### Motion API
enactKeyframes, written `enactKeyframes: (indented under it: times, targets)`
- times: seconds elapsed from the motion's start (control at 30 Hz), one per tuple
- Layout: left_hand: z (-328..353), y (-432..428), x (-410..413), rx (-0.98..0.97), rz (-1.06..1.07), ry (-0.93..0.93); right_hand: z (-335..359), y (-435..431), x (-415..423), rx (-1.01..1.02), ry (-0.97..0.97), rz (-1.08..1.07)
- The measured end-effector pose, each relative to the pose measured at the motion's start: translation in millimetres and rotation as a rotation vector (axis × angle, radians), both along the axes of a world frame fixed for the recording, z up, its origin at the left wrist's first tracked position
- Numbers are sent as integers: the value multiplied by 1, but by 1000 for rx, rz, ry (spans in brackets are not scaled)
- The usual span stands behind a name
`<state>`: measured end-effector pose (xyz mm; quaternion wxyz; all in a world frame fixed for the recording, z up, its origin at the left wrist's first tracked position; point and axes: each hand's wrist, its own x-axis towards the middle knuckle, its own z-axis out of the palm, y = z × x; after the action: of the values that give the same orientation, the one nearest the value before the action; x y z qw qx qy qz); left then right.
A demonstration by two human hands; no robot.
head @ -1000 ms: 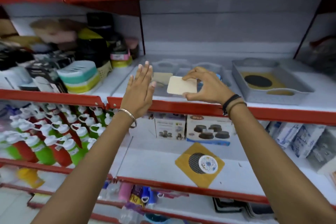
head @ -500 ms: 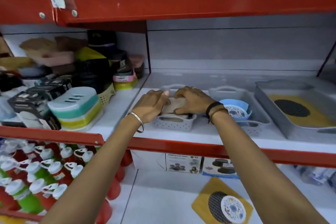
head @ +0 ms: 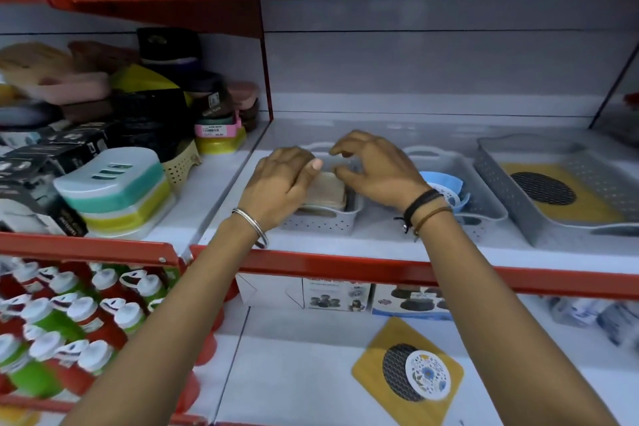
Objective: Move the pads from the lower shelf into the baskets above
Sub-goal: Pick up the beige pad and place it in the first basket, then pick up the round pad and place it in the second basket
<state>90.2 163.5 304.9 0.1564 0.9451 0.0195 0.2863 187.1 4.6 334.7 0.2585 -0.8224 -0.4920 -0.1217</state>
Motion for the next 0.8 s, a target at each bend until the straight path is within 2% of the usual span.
enactKeyframes:
  times: [0.17,0.33,0.43,0.57,0.67,0.8]
  targets:
    - [-13,-73,-31,-109,-113,-366,-11,-70,-35,334,-101,78]
    - [-72,-140,-57,-152,-185,-481,-68,-129,-68,381,18,78]
    - [-124,-170,-62,-244,-175,-378,-122,-159,-77,264,212,35]
    - [-190,-196,-61,-392,-41,-85,-204,-192,-85,63,525,-82]
    - [-234,-208,-56,-340,11,139,-259,-207,-82,-52,640,-153]
    - [-289,-217,-50,-254,68,420,-310,-210,-67,-201,670,-271]
